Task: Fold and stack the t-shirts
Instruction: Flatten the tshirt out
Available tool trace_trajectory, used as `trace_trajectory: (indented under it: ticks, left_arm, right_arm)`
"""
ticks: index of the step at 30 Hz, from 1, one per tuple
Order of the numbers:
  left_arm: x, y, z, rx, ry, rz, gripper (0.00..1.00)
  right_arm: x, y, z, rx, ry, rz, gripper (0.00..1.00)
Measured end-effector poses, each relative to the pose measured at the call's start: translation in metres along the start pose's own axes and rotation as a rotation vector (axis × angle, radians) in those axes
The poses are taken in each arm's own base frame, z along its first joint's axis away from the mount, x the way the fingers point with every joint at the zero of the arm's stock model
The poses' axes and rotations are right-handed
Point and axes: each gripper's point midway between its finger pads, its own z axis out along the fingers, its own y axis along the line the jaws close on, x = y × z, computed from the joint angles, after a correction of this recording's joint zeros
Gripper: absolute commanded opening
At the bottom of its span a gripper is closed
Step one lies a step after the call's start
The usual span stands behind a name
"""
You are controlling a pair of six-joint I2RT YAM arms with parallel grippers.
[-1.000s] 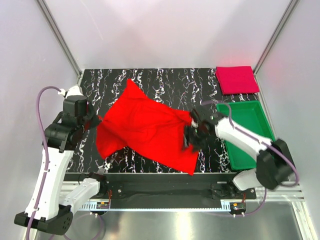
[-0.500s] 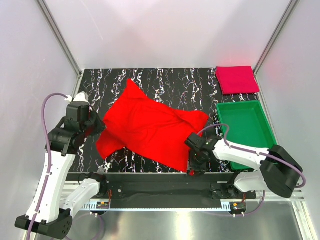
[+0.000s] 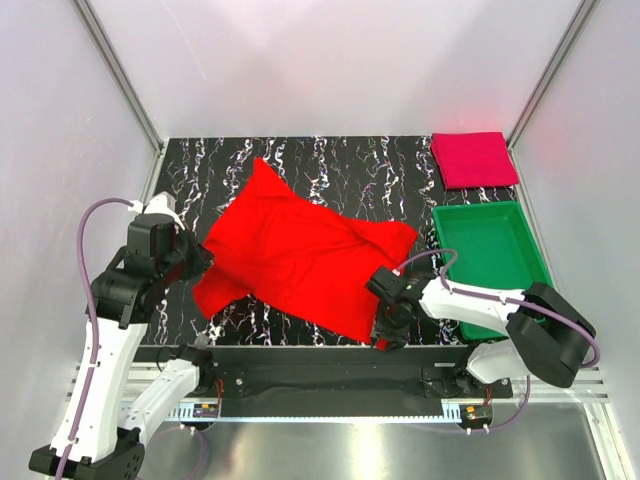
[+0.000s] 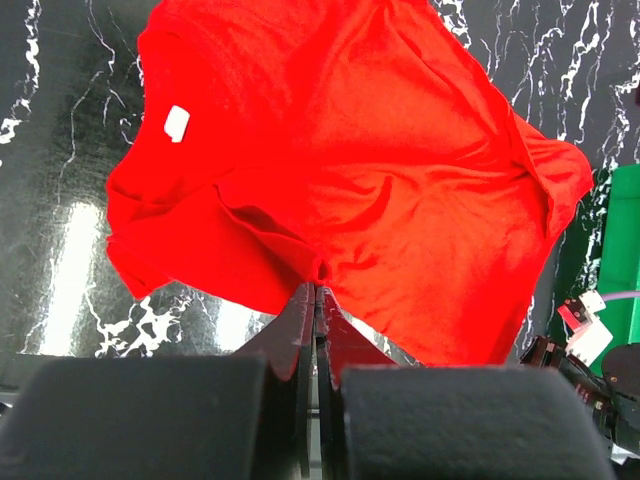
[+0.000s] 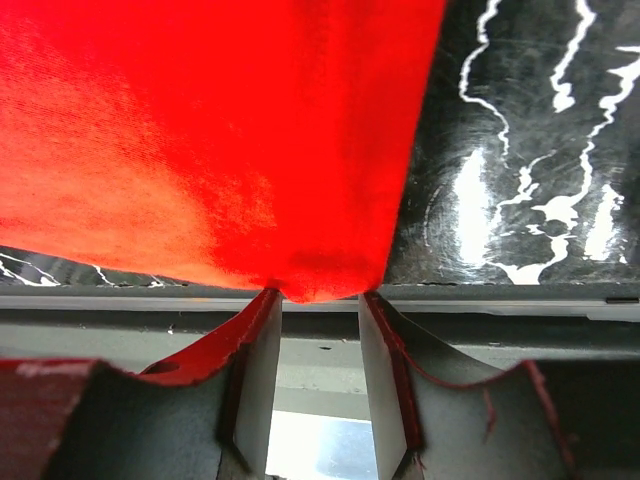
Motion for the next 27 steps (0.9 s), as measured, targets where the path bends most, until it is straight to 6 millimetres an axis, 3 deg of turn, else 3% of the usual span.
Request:
trace_trajectory:
  ticks: [8, 15, 18, 21, 25, 27]
  left_arm:
    - [0.002, -0.001, 0.000, 0.008, 0.007, -0.004, 0.00]
    - [0.003, -0.002, 0.001, 0.009, 0.012, -0.004, 0.00]
    - [0.003, -0.002, 0.001, 0.009, 0.012, -0.004, 0.00]
    - [0.002, -0.002, 0.000, 0.010, 0.011, -0.004, 0.00]
    - [0.001, -0.002, -0.001, 0.012, 0.006, -0.004, 0.00]
    - [-0.004, -0.004, -0.005, 0.013, -0.009, -0.004, 0.00]
  right_arm:
    - [-0.004, -0.007, -0.008, -0.012, -0.053, 0.005, 0.45]
    - [-0.005, -0.010, 0.000, 0.034, -0.037, 0.004, 0.42]
    - [-0.005, -0.008, -0.001, 0.038, -0.031, -0.005, 0.24]
    - [-0.004, -0.007, -0.002, 0.037, -0.033, -0.028, 0.01]
    - [-0.013, -0.008, -0.010, 0.060, -0.076, -0.058, 0.00]
    - [-0.021, 0.000, -0.025, 0.053, -0.116, -0.083, 0.00]
